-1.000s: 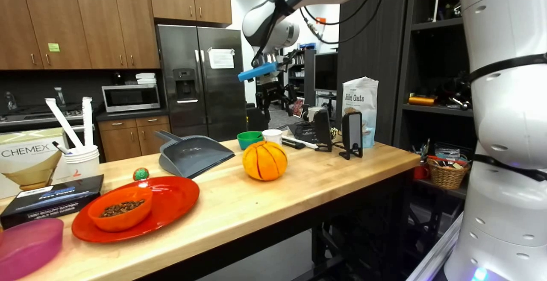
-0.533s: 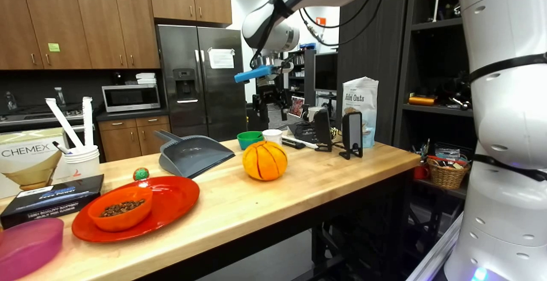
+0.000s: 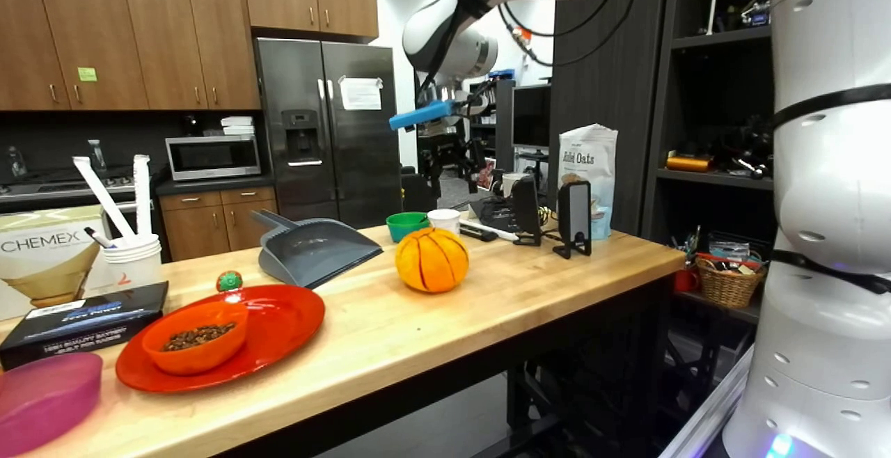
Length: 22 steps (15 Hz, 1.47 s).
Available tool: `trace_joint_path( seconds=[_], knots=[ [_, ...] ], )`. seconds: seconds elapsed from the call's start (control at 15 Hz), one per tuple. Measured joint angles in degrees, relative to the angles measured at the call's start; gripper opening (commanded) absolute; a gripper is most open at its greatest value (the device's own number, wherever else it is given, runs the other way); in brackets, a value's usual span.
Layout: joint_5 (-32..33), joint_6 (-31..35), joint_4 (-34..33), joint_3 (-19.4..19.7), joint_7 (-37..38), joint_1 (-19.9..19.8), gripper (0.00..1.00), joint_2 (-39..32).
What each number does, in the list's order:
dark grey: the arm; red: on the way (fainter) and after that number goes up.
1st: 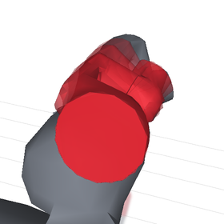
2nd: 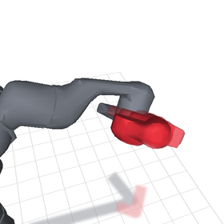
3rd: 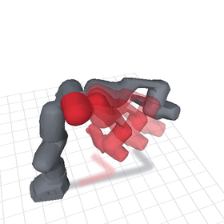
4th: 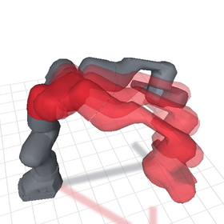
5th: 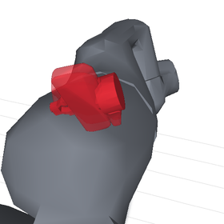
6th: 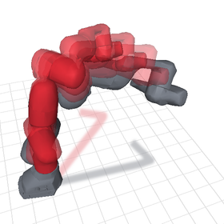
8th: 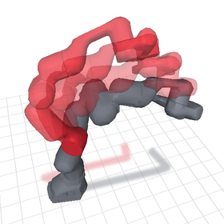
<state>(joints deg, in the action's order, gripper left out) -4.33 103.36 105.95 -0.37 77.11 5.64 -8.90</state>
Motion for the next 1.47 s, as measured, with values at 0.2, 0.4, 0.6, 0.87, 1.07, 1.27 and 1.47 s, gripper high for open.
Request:
trace_joint_path(
  seconds=[0.2,0.4,0.6,0.87,1.07,1.27,1.47],
  knots=[
    [-0.29,0.12,7.58,0.02,-0.04,-0.29,1.0,9.69],
    [-1.53,-0.27,14.97,-0.02,-0.16,-1.0,1.0,19.7],
    [-4.02,-1.26,23.4,-0.11,-1.04,-2.16,1.0,30.1],
    [-8.1,-3.49,35.87,-0.23,-3.29,-3.7,1.0,43.47],
    [-10.99,-6.33,44.6,-0.23,-6.35,-5.03,1.0,53.2],
    [-12.25,-10.96,50.22,-0.22,-9.81,-6.77,1.0,61.71],
    [-12.35,-16.09,52.5,-0.22,-13.29,-8.8,1.0,67.43]
  ],
)
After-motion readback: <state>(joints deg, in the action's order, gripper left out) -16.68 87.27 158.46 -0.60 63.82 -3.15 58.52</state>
